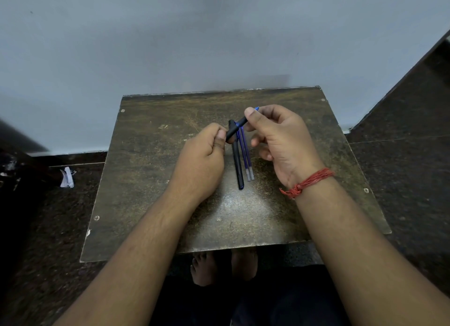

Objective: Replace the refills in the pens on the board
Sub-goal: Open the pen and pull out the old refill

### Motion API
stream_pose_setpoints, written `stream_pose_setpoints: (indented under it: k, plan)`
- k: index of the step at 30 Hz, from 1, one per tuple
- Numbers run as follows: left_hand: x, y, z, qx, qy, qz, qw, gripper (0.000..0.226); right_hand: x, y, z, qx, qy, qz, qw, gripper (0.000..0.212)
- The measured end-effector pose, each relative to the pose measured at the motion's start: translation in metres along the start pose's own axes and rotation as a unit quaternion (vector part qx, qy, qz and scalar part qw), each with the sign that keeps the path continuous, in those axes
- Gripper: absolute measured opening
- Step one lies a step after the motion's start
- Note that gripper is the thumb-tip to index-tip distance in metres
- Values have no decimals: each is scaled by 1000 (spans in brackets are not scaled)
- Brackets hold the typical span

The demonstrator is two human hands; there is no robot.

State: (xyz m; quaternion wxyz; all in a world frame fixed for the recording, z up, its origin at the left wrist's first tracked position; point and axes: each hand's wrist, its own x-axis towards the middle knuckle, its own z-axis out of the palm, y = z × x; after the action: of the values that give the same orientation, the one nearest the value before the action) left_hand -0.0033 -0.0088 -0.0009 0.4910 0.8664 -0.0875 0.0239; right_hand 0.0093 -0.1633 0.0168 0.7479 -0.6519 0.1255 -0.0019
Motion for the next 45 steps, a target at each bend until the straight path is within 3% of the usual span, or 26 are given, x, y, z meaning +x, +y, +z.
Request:
stream_pose_setpoints:
  k: [3, 7, 11, 17, 19, 26, 35, 40, 43, 45]
  plan:
    - [0, -1, 1, -1, 5, 1, 1000, 28, -2, -3, 1, 21, -4, -2, 1000, 5]
    - [0, -1, 0, 1, -2, -4, 1000, 27, -4, -6, 1, 49, -3, 5, 999, 28]
    - [0, 0, 0, 3, 3, 0, 1000, 27, -3, -4, 0, 22, 4, 6, 1000, 9]
    - [0, 0, -1, 6, -2, -2, 1000, 27, -2, -2, 0, 3, 10, 6, 1000, 7]
    - [0, 0, -1, 8, 0, -3, 1000, 27, -2, -4, 1, 25, 8, 9, 1000, 1]
    - [-1, 1, -1, 10, -3, -3, 1000, 27, 1, -6, -6, 132, 13, 9, 991, 11]
    - [0, -2, 0, 8, -26, 3, 1000, 26, 6, -10, -18, 201, 72, 5, 977, 10]
    - [0, -3, 0, 2, -20, 3, 1000, 26, 11, -12, -23, 239, 111, -40, 964, 9]
    - [0, -3, 1, -1, -12, 6, 1000, 27, 10, -11, -23, 222, 123, -48, 966, 8]
    - [0, -4, 1, -1, -3, 5, 1000, 28, 11, -12, -26, 146, 157, -70, 974, 5]
